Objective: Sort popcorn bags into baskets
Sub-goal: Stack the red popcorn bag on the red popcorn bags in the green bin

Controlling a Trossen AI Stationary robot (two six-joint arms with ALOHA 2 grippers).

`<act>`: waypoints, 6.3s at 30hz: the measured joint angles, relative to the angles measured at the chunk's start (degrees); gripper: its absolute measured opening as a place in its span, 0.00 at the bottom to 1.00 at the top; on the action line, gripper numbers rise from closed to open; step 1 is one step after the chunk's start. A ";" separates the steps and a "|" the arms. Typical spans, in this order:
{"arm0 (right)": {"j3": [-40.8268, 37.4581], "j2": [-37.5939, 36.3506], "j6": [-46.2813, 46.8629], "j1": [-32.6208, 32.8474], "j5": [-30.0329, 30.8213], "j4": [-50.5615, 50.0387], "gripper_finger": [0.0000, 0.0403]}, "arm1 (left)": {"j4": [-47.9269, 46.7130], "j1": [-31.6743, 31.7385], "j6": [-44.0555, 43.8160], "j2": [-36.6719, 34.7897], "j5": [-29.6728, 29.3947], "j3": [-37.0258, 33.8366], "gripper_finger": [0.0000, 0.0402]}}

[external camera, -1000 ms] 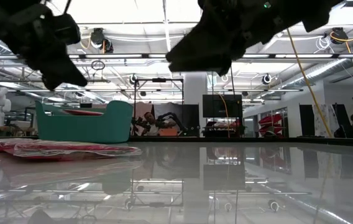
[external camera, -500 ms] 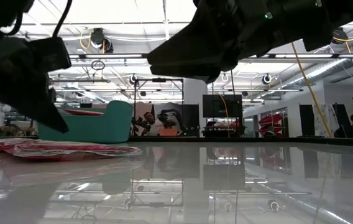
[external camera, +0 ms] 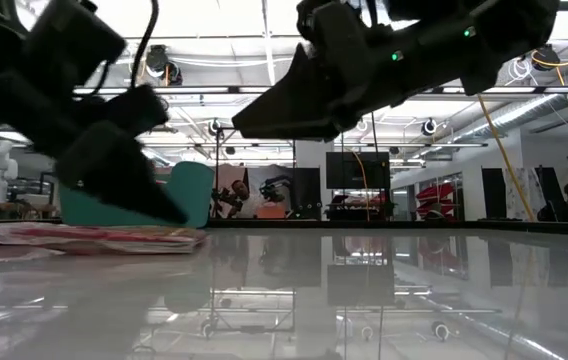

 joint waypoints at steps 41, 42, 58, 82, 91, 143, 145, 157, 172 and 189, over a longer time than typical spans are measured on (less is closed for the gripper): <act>18.51 19.88 30.50 -15.50 -27.08 -8.63 0.68 | -25.00 -0.64 -20.04 -9.14 7.42 0.22 0.19; 18.47 19.60 30.26 -15.12 -27.13 -9.11 0.67 | -24.75 -0.66 -20.04 -8.96 7.31 0.22 0.19; 18.14 13.77 31.72 -13.63 -27.86 -24.54 0.42 | -20.65 -1.21 -17.38 -11.30 7.04 -0.13 0.19; 18.14 14.03 26.84 -12.46 -30.21 -24.19 0.32 | -18.42 -2.65 -14.32 -8.70 10.65 0.02 0.19; 18.14 13.54 20.14 -12.41 -30.45 -20.63 0.02 | -21.36 -2.45 -13.18 -12.07 9.57 0.48 0.19; -12.57 -24.85 -11.88 -16.96 -9.47 8.25 0.00 | 17.44 17.26 12.42 -25.73 11.75 -5.99 0.47; -12.57 -24.85 -12.09 -16.96 -9.47 8.20 0.00 | 15.77 18.17 12.43 -25.70 13.92 -5.68 0.38; -12.55 -24.89 -8.15 -16.20 -7.04 5.58 0.07 | 1.70 18.87 12.83 -32.76 20.44 -2.15 0.08; -12.55 -24.87 -6.13 -14.25 2.81 -7.04 0.36 | -79.74 23.96 22.02 -37.60 3.72 41.91 0.07; -12.65 -24.85 -6.78 -10.88 2.74 -13.29 0.36 | -85.98 59.19 47.04 -30.15 14.71 44.74 0.08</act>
